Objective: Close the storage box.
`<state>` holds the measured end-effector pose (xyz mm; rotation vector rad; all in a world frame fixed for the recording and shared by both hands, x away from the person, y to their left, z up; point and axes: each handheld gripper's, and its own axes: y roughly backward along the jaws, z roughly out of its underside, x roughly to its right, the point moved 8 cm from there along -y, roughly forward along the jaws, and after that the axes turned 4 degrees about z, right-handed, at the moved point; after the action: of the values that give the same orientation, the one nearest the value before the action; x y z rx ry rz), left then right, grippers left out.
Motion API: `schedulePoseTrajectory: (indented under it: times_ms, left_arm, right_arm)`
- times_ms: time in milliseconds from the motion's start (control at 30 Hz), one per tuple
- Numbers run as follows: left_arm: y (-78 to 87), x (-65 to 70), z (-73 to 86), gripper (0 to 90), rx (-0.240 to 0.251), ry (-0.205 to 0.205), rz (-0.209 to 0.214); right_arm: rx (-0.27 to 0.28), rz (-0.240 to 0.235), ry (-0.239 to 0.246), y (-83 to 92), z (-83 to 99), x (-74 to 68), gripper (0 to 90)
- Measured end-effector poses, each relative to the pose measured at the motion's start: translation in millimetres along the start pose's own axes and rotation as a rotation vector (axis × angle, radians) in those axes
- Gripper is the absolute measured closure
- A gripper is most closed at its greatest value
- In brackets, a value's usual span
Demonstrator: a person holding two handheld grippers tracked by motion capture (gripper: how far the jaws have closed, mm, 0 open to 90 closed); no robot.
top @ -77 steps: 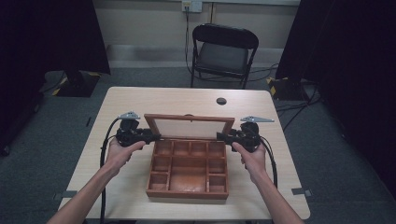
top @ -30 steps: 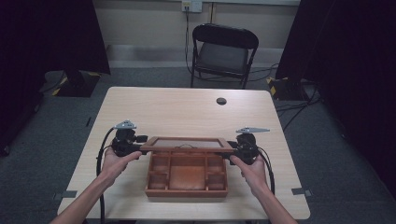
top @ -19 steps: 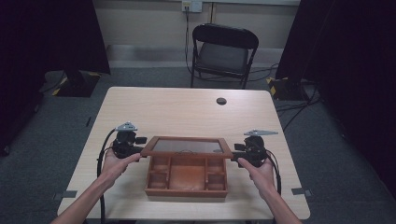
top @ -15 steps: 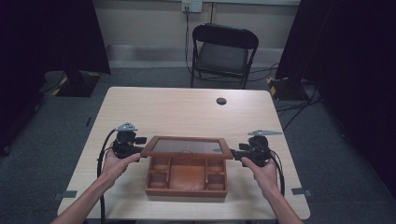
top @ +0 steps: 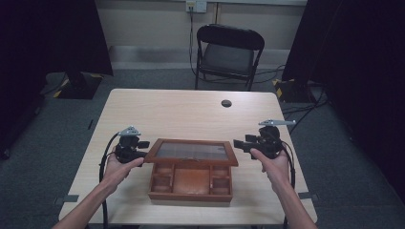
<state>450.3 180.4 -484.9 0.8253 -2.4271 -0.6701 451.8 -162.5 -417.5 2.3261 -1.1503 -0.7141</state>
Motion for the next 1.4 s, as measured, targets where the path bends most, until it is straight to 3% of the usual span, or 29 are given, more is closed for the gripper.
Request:
schedulePoseTrajectory:
  times_ms: [33, 100, 267, 300, 333, 367, 467, 500, 533, 567, 600, 667, 967, 1400]
  left_arm:
    - [0.0, 0.0, 0.0, 22.7, 0.0, 0.0, 0.0]
    - [-0.6, 0.2, 0.7, 22.2, 0.0, 0.007, 0.007]
    - [-0.5, 0.6, 2.3, 22.2, -0.006, 0.0, 0.001]
    - [-0.5, 0.6, 2.3, 22.2, -0.006, 0.0, 0.001]
    - [-0.9, 0.6, 3.6, 22.2, -0.008, -0.003, 0.001]
    - [-1.2, 0.9, 4.2, 22.2, -0.008, -0.001, 0.004]
    - [-1.4, 1.1, 4.5, 22.2, -0.008, 0.001, 0.007]
    - [-1.4, 1.1, 4.5, 22.2, -0.008, 0.001, 0.007]
    - [-1.4, 1.5, 4.4, 22.3, -0.004, 0.004, 0.006]
    - [-1.4, 1.5, 4.4, 22.3, -0.004, 0.004, 0.006]
    - [-1.4, 1.3, 5.2, 22.3, -0.009, 0.0, 0.001]
    - [-1.6, 0.9, 6.2, 22.3, -0.016, -0.008, 0.006]
    - [-2.5, 2.1, 6.7, 22.8, -0.005, 0.001, 0.015]
    - [-2.6, 2.2, 7.9, 22.8, -0.011, -0.007, 0.009]
  right_arm:
    - [0.0, 0.0, 0.0, 0.0, 0.0, 0.0, 37.1]
    - [0.016, -0.072, 0.036, 1.8, -13.7, -21.0, 41.8]
    - [-0.023, -0.219, 0.135, -6.4, -24.7, -66.8, 53.8]
    - [-0.023, -0.219, 0.135, -6.4, -24.7, -66.8, 53.8]
    - [-0.032, -0.277, 0.171, -8.3, -29.2, -85.1, 57.1]
    - [-0.038, -0.305, 0.187, -9.2, -31.5, -93.3, 58.0]
    - [-0.064, -0.349, 0.228, -13.0, -36.9, -111.2, 58.4]
    - [-0.064, -0.349, 0.228, -13.0, -36.9, -111.2, 58.4]
    - [-0.085, -0.397, 0.253, -17.0, -37.5, -121.3, 60.7]
    - [-0.085, -0.397, 0.253, -17.0, -37.5, -121.3, 60.7]
    - [-0.116, -0.455, 0.277, -19.1, -33.4, -130.6, 64.7]
    - [-0.15, -0.484, 0.306, -20.3, -27.5, -138.0, 68.0]
    - [-0.203, -0.546, 0.35, -20.6, -16.6, -151.9, 78.0]
    - [-0.256, -0.553, 0.374, -29.7, -6.7, -153.9, 81.8]
